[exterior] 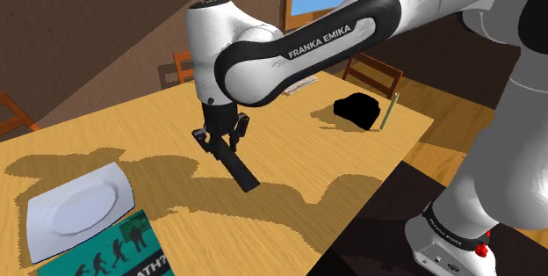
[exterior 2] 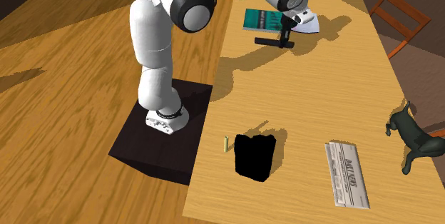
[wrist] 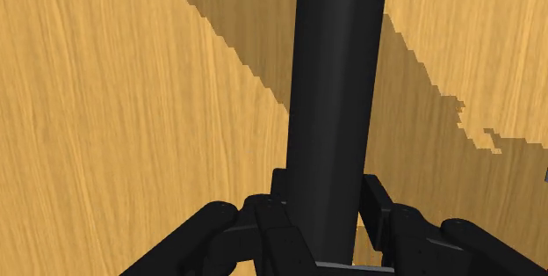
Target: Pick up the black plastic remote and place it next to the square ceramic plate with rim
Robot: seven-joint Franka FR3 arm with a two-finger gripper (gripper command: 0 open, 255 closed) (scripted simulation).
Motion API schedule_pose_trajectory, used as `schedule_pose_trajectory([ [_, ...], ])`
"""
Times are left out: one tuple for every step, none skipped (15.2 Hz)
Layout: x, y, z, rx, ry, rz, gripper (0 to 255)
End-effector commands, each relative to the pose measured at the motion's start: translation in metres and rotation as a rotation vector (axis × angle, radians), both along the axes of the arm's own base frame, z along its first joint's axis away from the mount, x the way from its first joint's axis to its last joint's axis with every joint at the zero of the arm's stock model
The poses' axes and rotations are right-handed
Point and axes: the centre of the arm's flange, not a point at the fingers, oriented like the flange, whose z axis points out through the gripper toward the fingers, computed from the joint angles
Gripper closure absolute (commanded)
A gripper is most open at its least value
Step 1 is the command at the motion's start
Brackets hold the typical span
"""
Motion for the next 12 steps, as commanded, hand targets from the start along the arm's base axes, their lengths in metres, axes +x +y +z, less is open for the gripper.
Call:
schedule_pose_trajectory([
  [0.012, 0.020, -0.002, -0.001, 0.000, -0.002, 255],
  [0.017, 0.033, -0.002, -0.001, 0.000, -0.002, 255],
  [0.022, 0.045, -0.002, -0.001, 0.000, -0.002, 255],
  [0.027, 0.057, -0.002, -0.001, 0.000, -0.002, 255],
  [0.033, 0.069, -0.002, -0.001, 0.000, -0.002, 255],
  [0.038, 0.081, -0.002, -0.001, 0.000, -0.002, 255],
  [0.043, 0.093, -0.002, -0.001, 0.000, -0.002, 255],
  [0.048, 0.105, -0.002, -0.001, 0.000, -0.002, 255],
  [0.054, 0.117, -0.002, -0.001, 0.000, -0.002, 255],
  [0.061, 0.134, -0.002, -0.001, 0.000, -0.002, 255],
  [0.061, 0.134, -0.007, -0.001, 0.000, -0.002, 255],
  [0.061, 0.134, -0.012, -0.001, 0.000, -0.002, 255],
])
